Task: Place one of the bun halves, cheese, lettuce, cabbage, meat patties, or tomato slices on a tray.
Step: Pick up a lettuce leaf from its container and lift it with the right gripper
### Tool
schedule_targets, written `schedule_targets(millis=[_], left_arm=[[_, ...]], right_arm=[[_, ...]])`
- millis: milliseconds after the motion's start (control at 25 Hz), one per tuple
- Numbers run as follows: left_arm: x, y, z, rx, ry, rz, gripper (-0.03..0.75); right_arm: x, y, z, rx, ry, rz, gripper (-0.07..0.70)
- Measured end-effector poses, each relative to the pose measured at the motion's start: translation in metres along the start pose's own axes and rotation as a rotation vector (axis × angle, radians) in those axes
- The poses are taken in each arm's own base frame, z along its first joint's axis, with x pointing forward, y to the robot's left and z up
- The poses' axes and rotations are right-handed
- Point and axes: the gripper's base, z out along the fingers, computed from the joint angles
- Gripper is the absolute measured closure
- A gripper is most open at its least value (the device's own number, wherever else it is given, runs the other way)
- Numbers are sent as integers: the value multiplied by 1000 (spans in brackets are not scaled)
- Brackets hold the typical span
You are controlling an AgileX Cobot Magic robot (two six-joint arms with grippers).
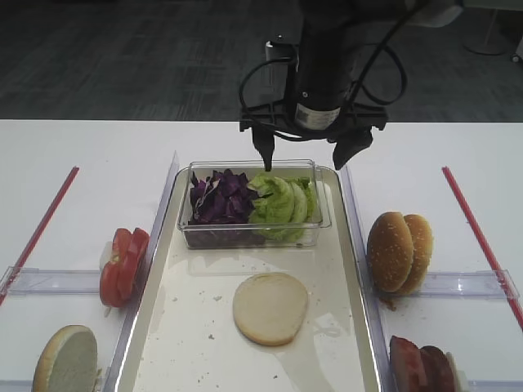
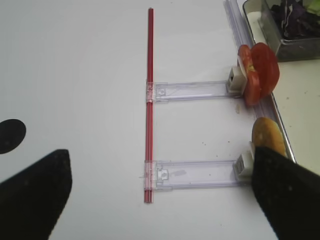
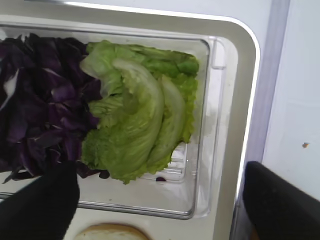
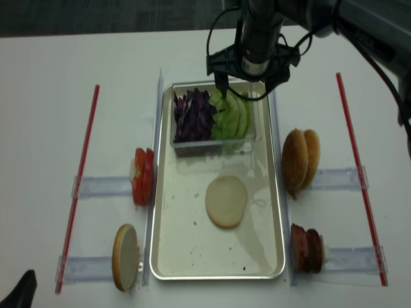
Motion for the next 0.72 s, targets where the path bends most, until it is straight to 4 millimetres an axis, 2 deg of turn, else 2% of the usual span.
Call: schedule_targets(millis=[360,600,720], left_arm=[[0,0,0,0,0,-2,44],[0,0,0,0,0,-2,44],[0,0,0,0,0,-2,44]], right_arm=[[3,22,20,-4,20,-24,-43],[3,23,31,11,35,-31,-43],[2,23,38,12,36,-31,-20]])
